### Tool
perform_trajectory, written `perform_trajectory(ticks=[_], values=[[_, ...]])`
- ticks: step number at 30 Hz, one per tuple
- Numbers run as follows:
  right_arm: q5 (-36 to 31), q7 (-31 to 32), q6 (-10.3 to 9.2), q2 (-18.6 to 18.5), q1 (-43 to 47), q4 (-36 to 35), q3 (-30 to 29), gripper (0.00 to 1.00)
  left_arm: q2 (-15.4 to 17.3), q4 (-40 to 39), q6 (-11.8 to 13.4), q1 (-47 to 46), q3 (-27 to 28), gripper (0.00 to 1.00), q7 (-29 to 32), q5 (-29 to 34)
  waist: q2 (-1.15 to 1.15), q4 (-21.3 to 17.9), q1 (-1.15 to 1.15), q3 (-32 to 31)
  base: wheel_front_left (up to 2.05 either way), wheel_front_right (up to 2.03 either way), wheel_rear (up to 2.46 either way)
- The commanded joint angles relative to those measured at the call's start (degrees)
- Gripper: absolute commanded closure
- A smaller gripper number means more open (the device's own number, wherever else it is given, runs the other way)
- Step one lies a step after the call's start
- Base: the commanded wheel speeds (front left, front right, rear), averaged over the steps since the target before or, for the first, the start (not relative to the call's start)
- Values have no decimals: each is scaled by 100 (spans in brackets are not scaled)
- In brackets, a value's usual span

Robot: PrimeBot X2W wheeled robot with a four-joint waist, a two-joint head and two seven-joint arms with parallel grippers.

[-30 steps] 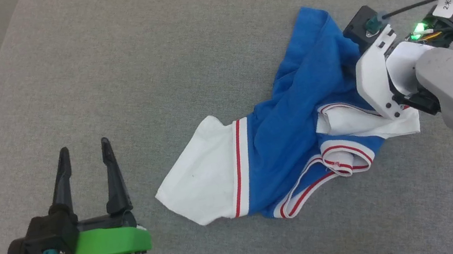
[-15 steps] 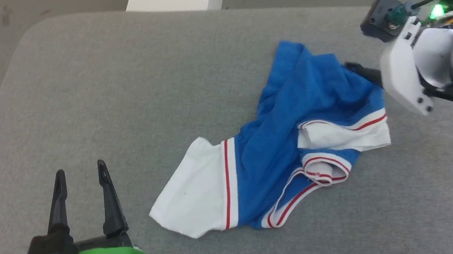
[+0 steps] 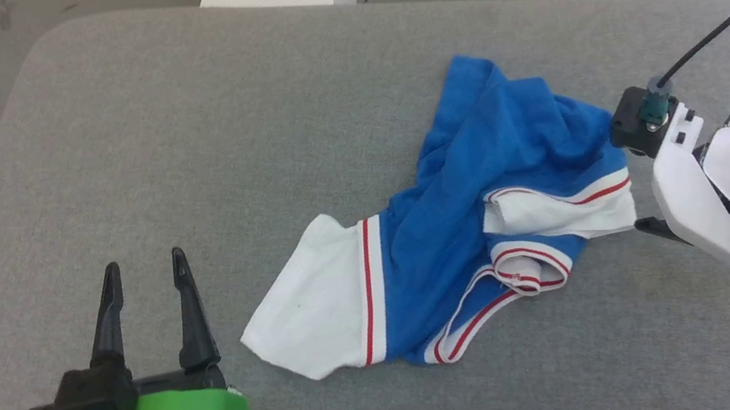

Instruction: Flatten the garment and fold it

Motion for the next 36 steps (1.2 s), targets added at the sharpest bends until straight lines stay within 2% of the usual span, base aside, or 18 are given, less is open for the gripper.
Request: perform_trajectory(ticks=[1, 8, 15, 16, 17, 18, 21, 25, 32, 36], values=[[-98, 37, -10, 50, 106, 111, -1, 0, -21, -16, 51, -114, -39, 0, -21, -53, 0, 168, 0, 195, 0, 0, 0], [-131, -86, -10, 299, 256, 720, -1, 0, -21, -33, 152, -307, -135, 0, -21, -164, 0, 404, 0, 603, 0, 0, 0], [-422, -199, -10, 520, 629, 963, -1, 0, -21, 16, 211, -438, -194, 0, -21, -240, 0, 484, 0, 776, 0, 0, 0], [-504, -283, -10, 522, 630, 973, -1, 4, -21, 18, 222, -446, -201, 0, -21, -245, 0, 476, 0, 778, 0, 0, 0], [-614, -341, -10, 522, 628, 983, -1, 64, -21, 20, 230, -453, -206, 0, -21, -248, 0, 469, 0, 777, 0, 0, 0], [-741, -417, -10, 528, 636, 974, -1, 100, -21, 26, 236, -460, -212, 0, -21, -252, 0, 455, 0, 768, 0, 0, 0], [-723, -765, -10, 522, 628, 972, -1, 100, -21, 53, 267, -381, -246, 0, -21, -226, 0, 336, 0, 582, 0, 0, 0], [-768, -1182, -10, 330, 574, 784, -1, 100, -21, 90, 236, -251, -153, 0, -21, -167, 0, 188, 0, 316, 0, 0, 0], [-329, -2120, -10, -367, 635, 197, -144, 100, -21, 83, 154, 28, 80, 0, -21, -61, 0, -144, 0, -121, 0, 0, 0], [14, -2323, -10, -736, 1037, -16, -286, 100, -21, 61, 120, 132, 135, 0, -21, -27, 0, -302, 0, -237, 0, 0, 0]])
